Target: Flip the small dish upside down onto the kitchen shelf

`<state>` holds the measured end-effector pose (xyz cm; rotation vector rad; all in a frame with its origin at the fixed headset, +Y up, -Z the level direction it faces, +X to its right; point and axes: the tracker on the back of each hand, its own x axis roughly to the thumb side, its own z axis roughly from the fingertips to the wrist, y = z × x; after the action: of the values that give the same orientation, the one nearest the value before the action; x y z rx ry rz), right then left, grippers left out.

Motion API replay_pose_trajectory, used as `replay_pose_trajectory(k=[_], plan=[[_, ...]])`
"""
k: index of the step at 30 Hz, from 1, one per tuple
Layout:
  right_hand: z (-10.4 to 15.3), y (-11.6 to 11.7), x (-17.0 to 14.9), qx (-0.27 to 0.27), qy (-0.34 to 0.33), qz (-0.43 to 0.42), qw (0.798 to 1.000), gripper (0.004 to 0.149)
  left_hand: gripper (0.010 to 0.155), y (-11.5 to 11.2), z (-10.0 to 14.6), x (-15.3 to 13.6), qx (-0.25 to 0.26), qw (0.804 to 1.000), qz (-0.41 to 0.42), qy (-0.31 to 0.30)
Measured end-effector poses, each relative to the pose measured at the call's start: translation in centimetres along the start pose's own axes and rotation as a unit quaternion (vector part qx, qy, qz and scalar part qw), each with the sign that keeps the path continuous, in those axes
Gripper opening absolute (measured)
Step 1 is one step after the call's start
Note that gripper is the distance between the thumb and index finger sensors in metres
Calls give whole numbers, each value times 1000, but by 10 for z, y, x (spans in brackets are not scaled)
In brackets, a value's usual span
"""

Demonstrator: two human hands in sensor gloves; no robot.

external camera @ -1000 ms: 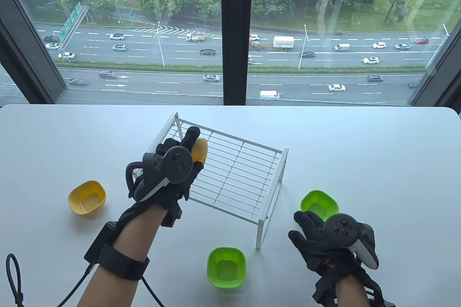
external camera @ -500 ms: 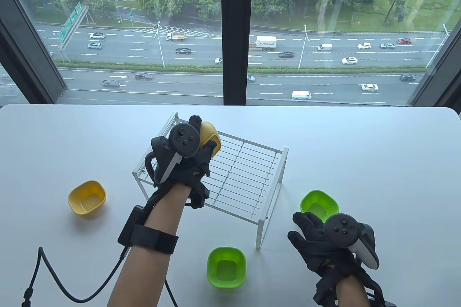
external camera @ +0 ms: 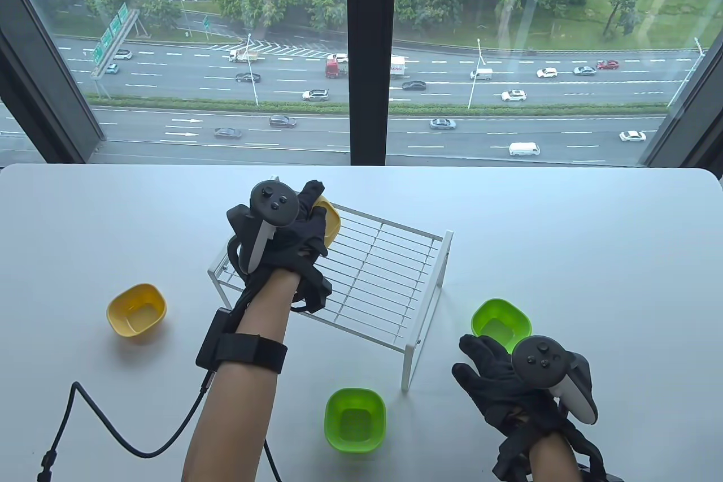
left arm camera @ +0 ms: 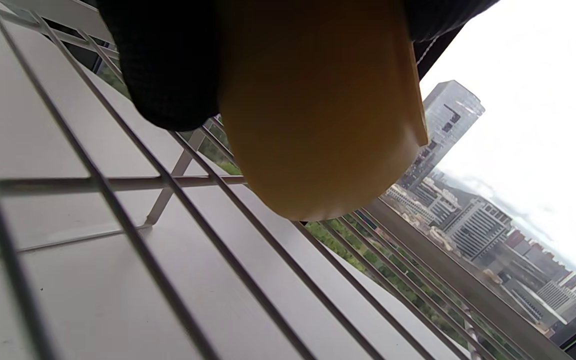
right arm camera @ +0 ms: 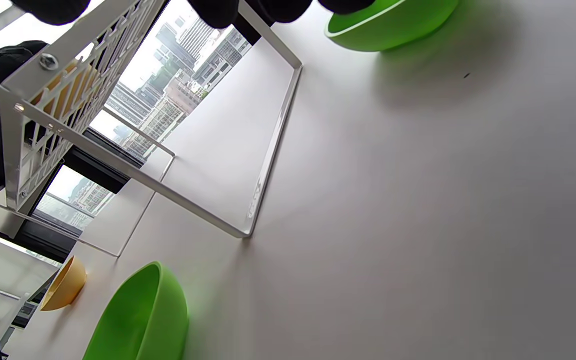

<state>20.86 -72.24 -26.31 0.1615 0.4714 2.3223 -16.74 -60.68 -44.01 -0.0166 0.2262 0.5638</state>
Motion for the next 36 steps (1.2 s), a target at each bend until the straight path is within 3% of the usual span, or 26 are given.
replay_pose_trajectory(k=[5, 13, 15, 22, 26, 27, 29, 32, 36], plan=[[1, -1, 0, -1, 2, -4, 1000, 79, 58, -7, -10, -9, -53, 995, -42, 68], [3, -5, -3, -8, 8, -22, 1000, 80, 59, -16, -13, 0, -96, 985, -105, 102], [3, -5, -2, -6, 8, -21, 1000, 80, 59, -20, -11, 3, -59, 983, -144, 97], [2, -4, -1, -1, 5, -12, 1000, 80, 60, -18, -12, 2, -63, 986, -125, 93], [2, -2, 0, 7, 4, -11, 1000, 80, 64, -8, -3, -1, -26, 993, -99, 62], [1, -2, 0, 10, 4, -9, 1000, 80, 65, -3, 2, 1, 9, 995, -95, 41], [-1, -2, -1, 12, 8, -11, 1000, 80, 66, 4, 11, 8, 24, 995, -101, -10], [-3, -1, -5, 15, 17, -28, 999, 80, 69, 12, 30, 19, -5, 992, -105, -69], [-2, 1, -4, 12, 12, -23, 1000, 80, 72, 27, 64, 23, 19, 986, -91, -139]])
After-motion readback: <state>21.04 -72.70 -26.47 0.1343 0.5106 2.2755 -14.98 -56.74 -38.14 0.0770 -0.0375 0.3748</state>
